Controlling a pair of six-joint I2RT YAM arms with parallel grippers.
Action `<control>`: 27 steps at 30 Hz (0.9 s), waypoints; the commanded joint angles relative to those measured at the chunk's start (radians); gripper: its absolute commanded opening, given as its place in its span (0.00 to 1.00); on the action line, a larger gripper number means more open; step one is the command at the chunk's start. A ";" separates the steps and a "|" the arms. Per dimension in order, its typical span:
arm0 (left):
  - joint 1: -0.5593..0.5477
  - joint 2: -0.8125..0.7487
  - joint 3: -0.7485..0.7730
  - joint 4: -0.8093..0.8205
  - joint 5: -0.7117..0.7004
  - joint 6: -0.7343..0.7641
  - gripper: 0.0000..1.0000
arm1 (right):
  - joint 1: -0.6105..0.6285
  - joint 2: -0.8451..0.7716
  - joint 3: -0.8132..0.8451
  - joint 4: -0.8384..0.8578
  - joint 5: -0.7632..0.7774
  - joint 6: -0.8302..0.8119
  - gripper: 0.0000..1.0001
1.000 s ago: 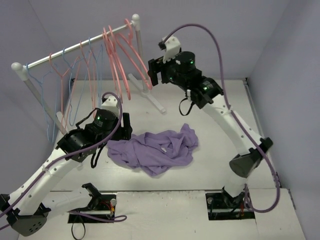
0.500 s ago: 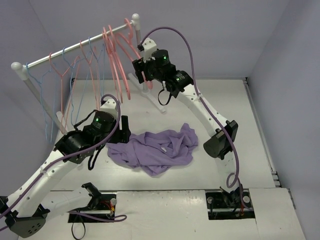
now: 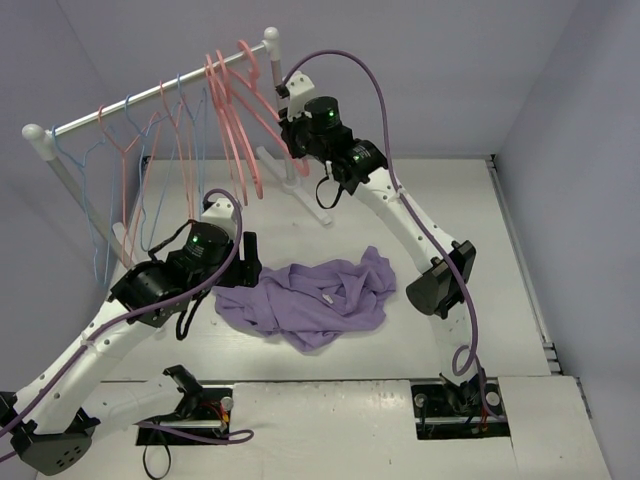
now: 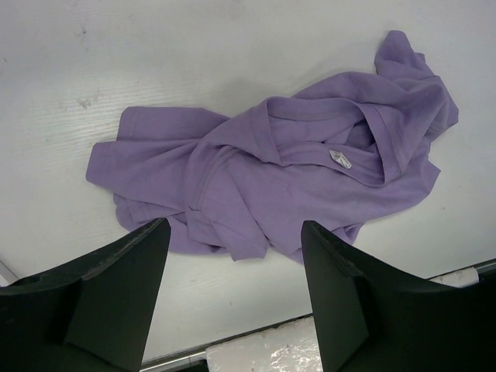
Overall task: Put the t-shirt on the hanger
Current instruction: Pick up the hanger from the clothesline.
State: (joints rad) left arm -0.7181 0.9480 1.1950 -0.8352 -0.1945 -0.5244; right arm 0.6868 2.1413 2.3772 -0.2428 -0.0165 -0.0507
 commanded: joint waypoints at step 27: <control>0.002 0.038 0.033 0.024 0.024 0.022 0.64 | 0.013 -0.341 -0.265 0.228 0.072 0.026 0.00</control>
State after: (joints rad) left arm -0.7181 0.9769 1.1950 -0.8349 -0.1778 -0.5087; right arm 0.6893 1.9087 2.1351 -0.1430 0.0306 -0.0166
